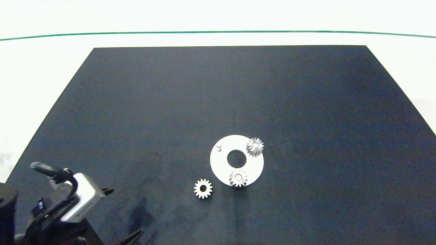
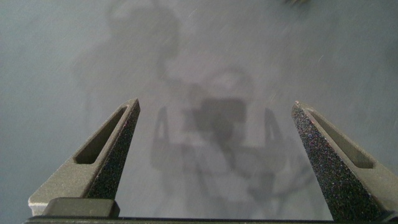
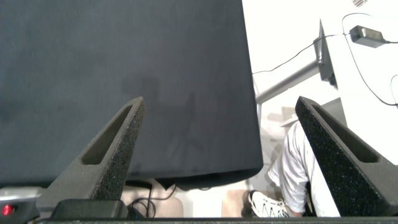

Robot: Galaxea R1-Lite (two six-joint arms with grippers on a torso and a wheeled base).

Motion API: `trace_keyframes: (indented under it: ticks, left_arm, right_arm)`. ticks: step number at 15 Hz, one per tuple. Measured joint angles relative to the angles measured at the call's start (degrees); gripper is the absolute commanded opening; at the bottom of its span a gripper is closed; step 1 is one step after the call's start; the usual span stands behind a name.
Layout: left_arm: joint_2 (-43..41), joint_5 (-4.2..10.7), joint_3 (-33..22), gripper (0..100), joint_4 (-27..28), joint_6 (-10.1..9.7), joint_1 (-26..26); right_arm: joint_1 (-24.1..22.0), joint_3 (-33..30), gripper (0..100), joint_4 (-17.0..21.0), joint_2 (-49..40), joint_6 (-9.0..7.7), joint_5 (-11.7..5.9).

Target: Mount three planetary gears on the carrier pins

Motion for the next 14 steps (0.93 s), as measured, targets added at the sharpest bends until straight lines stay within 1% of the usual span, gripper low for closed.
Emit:
trace_keyframes:
  ticks: [1, 2, 5, 7, 9, 13, 14]
  left_arm:
    - [2.8, 0.94, -0.6, 100, -2.2, -0.52, -1.7]
    - [5.4, 1.41, -1.2, 100, -3.4, -0.89, -2.9]
    - [11.1, 2.05, -3.3, 100, -6.0, -2.05, -4.9]
    - [14.1, 2.71, -3.7, 100, -10.3, -2.51, -6.0]
    - [16.9, 2.93, -3.8, 100, -12.7, -3.1, -7.8]
    - [20.7, 3.04, -5.1, 100, -13.0, -5.29, -10.2]
    - [21.4, 3.1, -5.9, 100, -13.0, -5.42, -10.6]
  right_arm:
    - [0.1, 1.0, 100, -0.1, -0.2, 0.02, 0.2]
    - [0.2, 1.7, 100, -0.2, -0.3, 0.09, 0.34]
    - [0.6, 4.0, 100, -0.5, 0.0, 0.68, 0.5]
    - [0.6, 4.8, 100, -0.7, 0.4, 0.69, 0.52]
    - [0.5, 5.1, 100, -0.7, 0.8, 0.69, 0.54]
    - [0.5, 5.5, 100, -0.7, 1.4, 0.74, 0.52]
    - [0.5, 5.6, 100, -0.7, 1.5, 0.74, 0.52]
